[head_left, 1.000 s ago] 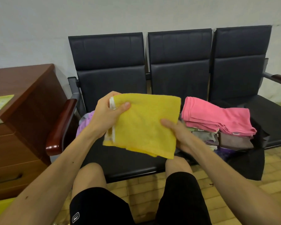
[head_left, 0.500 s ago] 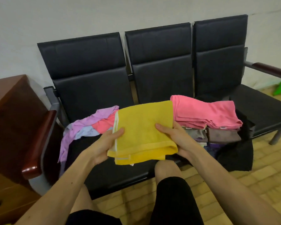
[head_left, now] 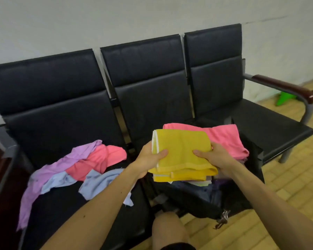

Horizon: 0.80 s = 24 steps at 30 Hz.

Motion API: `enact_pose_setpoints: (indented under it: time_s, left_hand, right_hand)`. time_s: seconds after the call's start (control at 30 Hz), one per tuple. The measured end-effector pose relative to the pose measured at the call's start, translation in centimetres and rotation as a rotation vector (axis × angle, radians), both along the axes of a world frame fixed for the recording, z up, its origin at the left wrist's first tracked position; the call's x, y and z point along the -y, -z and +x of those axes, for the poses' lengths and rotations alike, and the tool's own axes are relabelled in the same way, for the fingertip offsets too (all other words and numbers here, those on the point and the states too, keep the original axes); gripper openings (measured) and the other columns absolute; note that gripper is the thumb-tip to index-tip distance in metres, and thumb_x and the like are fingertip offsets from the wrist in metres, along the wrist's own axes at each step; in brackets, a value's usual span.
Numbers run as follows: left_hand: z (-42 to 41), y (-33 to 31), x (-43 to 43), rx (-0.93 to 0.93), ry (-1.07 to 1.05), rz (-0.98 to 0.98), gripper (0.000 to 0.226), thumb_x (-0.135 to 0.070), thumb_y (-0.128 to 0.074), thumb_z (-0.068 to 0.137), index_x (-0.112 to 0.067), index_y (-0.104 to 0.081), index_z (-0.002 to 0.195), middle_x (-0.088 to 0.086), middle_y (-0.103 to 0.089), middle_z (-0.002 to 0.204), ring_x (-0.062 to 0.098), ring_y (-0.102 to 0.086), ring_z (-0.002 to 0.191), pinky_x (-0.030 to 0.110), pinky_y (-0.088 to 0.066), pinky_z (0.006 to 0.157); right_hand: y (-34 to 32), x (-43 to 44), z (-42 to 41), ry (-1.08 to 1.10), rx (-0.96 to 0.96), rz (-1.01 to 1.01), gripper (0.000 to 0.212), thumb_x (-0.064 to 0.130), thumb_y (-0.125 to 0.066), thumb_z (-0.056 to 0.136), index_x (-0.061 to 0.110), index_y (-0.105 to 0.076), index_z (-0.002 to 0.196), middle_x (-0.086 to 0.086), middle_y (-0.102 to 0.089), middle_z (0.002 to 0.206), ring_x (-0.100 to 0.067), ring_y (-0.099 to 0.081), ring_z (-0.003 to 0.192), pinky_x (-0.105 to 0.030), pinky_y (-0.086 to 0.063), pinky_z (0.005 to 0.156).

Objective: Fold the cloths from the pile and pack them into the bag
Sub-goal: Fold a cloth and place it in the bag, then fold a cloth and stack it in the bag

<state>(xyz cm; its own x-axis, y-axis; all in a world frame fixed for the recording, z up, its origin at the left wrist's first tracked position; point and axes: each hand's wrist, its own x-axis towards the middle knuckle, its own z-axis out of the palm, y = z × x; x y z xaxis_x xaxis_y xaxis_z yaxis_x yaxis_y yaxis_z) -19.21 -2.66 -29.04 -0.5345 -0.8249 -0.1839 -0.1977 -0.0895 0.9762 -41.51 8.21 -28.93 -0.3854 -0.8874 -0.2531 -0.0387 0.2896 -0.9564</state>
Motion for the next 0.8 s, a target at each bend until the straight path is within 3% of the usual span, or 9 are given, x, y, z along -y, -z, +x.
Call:
enact_pose_setpoints:
  time_s: [0.07,0.13,0.17,0.33,0.47,0.67,0.73,0.8]
  left_hand:
    - [-2.7,-0.3,2.2,0.005,0.002,-0.016,0.034,-0.018,-0.069,0.092,-0.025,-0.059,0.124,-0.007,-0.069,0.115,0.01,-0.067,0.102,0.024,-0.057,0.081]
    - [-4.9,0.0,4.3,0.025,0.0,-0.028,0.035,-0.018,-0.068,0.094,-0.023,-0.058,0.127,-0.008,-0.068,0.114,0.01,-0.066,0.103,0.025,-0.056,0.083]
    - [-5.9,0.5,5.5,0.039,-0.007,-0.034,0.035,-0.018,-0.068,0.094,-0.022,-0.058,0.128,-0.007,-0.068,0.116,0.012,-0.066,0.104,0.028,-0.056,0.085]
    - [-9.0,3.6,9.4,0.164,-0.058,-0.057,0.042,-0.022,-0.073,0.09,-0.022,-0.057,0.129,-0.002,-0.066,0.122,0.02,-0.063,0.112,0.046,-0.052,0.1]
    - [-9.6,5.9,10.8,0.224,-0.063,-0.029,0.037,-0.024,-0.074,0.088,-0.028,-0.058,0.121,-0.003,-0.067,0.119,0.02,-0.063,0.111,0.046,-0.052,0.099]
    - [-9.5,6.9,11.5,0.209,-0.042,0.002,0.033,-0.024,-0.074,0.089,-0.029,-0.053,0.113,0.001,-0.065,0.118,0.022,-0.064,0.109,0.046,-0.053,0.097]
    - [-8.5,6.6,11.5,0.208,-0.045,-0.01,0.033,-0.026,-0.073,0.089,-0.029,-0.051,0.113,0.004,-0.067,0.114,0.022,-0.067,0.103,0.045,-0.056,0.092]
    - [-6.2,6.2,11.0,0.157,-0.099,-0.064,0.029,-0.027,-0.073,0.09,-0.03,-0.054,0.111,0.007,-0.07,0.104,0.019,-0.071,0.087,0.038,-0.06,0.077]
  right_hand:
    - [-0.4,2.0,-1.9,0.046,-0.101,-0.028,0.054,0.016,-0.078,0.083,0.008,-0.055,0.132,-0.002,-0.062,0.118,-0.016,-0.06,0.097,-0.016,-0.051,0.071]
    - [-0.1,4.0,-3.4,0.097,-0.154,-0.045,0.052,0.013,-0.077,0.085,0.006,-0.053,0.13,-0.003,-0.058,0.112,-0.015,-0.055,0.093,-0.01,-0.047,0.057]
    - [0.4,5.0,-4.3,0.118,-0.171,-0.041,0.052,0.013,-0.077,0.084,0.004,-0.053,0.129,-0.004,-0.058,0.113,-0.015,-0.055,0.094,-0.01,-0.047,0.057]
    - [3.1,8.9,-6.8,0.183,-0.266,0.028,0.067,0.02,-0.084,0.078,0.002,-0.051,0.133,-0.013,-0.061,0.129,-0.026,-0.059,0.107,-0.036,-0.048,0.088]
    - [5.3,10.3,-7.5,0.206,-0.332,0.068,0.069,0.022,-0.084,0.077,0.006,-0.05,0.135,-0.014,-0.059,0.13,-0.03,-0.057,0.116,-0.038,-0.046,0.093]
    - [7.0,10.6,-8.2,0.191,-0.364,0.136,0.079,0.031,-0.084,0.076,0.011,-0.044,0.141,-0.01,-0.056,0.136,-0.026,-0.055,0.115,-0.04,-0.047,0.094]
    - [6.3,10.4,-7.6,0.199,-0.594,0.16,0.084,0.034,-0.084,0.074,0.011,-0.04,0.142,-0.013,-0.052,0.138,-0.034,-0.05,0.124,-0.045,-0.043,0.1]
    - [5.3,9.8,-6.2,0.239,-0.933,0.033,0.08,0.029,-0.083,0.073,0.007,-0.043,0.14,-0.019,-0.051,0.134,-0.04,-0.044,0.124,-0.048,-0.036,0.102]
